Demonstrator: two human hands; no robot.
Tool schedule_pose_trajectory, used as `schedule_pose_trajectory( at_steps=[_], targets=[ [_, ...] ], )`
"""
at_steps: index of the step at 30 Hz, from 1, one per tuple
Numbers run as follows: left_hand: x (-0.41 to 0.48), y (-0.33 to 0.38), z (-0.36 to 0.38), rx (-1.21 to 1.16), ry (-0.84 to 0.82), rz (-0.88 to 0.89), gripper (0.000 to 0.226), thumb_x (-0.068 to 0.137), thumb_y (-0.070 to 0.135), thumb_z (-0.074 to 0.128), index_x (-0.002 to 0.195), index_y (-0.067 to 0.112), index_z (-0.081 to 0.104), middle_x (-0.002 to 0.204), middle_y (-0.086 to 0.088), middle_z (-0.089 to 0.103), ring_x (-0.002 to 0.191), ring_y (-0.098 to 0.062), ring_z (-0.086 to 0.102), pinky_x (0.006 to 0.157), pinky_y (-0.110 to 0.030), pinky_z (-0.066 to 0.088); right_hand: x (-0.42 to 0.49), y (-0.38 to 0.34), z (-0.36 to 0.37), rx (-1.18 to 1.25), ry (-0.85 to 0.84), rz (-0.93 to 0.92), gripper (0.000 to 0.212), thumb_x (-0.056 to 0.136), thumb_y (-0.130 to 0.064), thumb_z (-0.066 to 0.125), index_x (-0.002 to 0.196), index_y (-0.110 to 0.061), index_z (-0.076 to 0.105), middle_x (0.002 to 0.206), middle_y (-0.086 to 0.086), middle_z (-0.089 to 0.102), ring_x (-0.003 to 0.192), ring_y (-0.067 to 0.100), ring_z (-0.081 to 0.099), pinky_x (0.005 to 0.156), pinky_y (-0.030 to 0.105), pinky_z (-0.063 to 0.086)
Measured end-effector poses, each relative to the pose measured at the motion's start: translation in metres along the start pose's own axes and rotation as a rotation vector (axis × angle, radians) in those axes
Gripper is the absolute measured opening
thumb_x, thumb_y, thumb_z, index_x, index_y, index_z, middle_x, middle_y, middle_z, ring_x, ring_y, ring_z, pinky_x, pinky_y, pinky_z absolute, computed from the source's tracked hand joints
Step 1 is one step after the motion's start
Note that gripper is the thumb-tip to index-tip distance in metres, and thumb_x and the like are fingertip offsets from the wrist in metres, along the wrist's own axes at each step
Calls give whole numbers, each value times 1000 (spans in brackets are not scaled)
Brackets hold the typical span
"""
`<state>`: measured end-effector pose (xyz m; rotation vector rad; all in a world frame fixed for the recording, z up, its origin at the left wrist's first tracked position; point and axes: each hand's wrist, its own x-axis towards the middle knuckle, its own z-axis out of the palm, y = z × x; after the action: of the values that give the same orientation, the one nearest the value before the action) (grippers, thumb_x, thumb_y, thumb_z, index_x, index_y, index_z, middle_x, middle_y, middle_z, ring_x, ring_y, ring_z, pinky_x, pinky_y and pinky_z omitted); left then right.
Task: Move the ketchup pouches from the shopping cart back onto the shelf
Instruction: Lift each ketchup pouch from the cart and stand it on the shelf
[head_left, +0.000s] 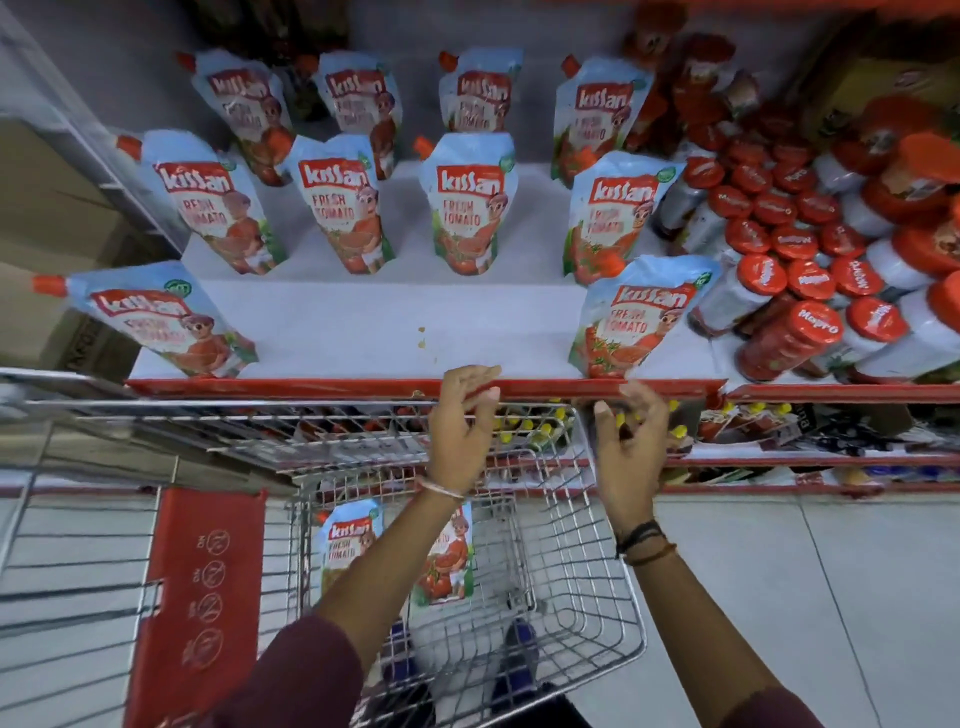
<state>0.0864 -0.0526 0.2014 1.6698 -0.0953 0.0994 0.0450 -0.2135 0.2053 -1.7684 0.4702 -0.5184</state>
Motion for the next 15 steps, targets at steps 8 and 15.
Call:
schedule_pose_trajectory(
  at_steps=[8, 15],
  targets=[
    [-70, -139, -72, 242, 23, -362, 34, 83, 53, 49, 106, 28, 51, 105, 0, 62, 96, -11, 60, 85, -27, 52, -95, 93, 80, -146, -360, 405, 18, 90, -8, 52, 105, -17, 54, 101, 4, 56, 95, 16, 52, 90, 31, 45],
    [-94, -247, -87, 393, -95, -826, 17, 85, 10, 57, 99, 3, 49, 111, -25, 55, 104, -39, 56, 81, -34, 44, -126, 203, 130, -398, -514, 616, 28, 84, -10, 65, 100, 11, 58, 98, 14, 56, 91, 24, 56, 68, 10, 43]
  ],
)
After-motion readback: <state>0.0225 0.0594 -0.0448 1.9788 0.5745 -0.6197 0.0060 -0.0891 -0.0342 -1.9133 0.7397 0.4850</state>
